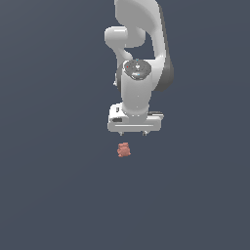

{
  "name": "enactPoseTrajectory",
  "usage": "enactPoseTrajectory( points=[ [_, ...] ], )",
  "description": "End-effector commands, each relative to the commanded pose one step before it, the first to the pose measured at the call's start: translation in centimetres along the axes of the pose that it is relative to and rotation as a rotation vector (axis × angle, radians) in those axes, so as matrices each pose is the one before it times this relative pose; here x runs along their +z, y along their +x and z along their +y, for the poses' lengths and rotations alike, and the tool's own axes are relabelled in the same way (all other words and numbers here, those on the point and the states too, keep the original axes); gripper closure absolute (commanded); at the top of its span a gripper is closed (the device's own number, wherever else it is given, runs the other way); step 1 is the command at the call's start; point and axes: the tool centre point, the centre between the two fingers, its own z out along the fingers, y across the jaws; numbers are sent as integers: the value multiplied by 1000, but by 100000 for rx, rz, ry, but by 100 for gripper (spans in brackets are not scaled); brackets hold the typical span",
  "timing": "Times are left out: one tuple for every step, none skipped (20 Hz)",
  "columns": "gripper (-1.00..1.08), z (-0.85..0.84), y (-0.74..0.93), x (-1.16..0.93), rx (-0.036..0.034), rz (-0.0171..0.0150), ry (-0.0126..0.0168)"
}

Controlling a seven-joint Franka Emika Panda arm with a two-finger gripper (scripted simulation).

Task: Pick up the object and move it to a goal position.

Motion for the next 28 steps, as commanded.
enactPoseTrajectory(
  points=[
    [-92, 1, 0, 0, 0, 0, 0],
    [-92, -32, 2, -21, -62, -13, 27],
    [-92, -106, 6, -59, -202, -48, 96],
    [-92, -168, 9, -100, -309, -75, 151],
    [-92, -232, 11, -142, -401, -103, 207],
    [-92, -290, 9, -187, -453, -126, 254],
    [-92, -329, 3, -225, -432, -141, 281],
    [-92, -274, -5, -206, -265, -114, 224],
    [-92, -208, -11, -167, -117, -84, 164],
    [-92, -139, -13, -124, -4, -55, 106],
    [-92, -82, -13, -80, 50, -22, 42],
    [-92, -14, -6, -23, 68, -7, 13],
    [-92, 33, 5, 40, 0, 0, 0],
    [-92, 89, 12, 74, -48, 40, -75],
    [-92, 96, 23, 119, -193, 35, -66],
    [-92, 123, 33, 158, -299, 37, -70],
    [-92, 148, 41, 198, -410, 43, -82],
    [-92, 173, 48, 240, -520, 49, -95],
    [-92, 202, 54, 282, -621, 55, -110],
    [-92, 235, 58, 327, -713, 63, -128],
    [-92, 278, 59, 378, -799, 72, -153],
    [-92, 315, 58, 430, -898, 81, -179],
    [-92, 351, 55, 477, -992, 86, -197],
    [-92, 379, 50, 522, -1102, 89, -213],
    [-92, 410, 41, 570, -1208, 92, -231],
    [-92, 444, 28, 618, -1308, 94, -251],
    [-92, 430, 11, 605, -1282, 86, -245],
    [-92, 393, -4, 558, -1185, 74, -225]
  ],
)
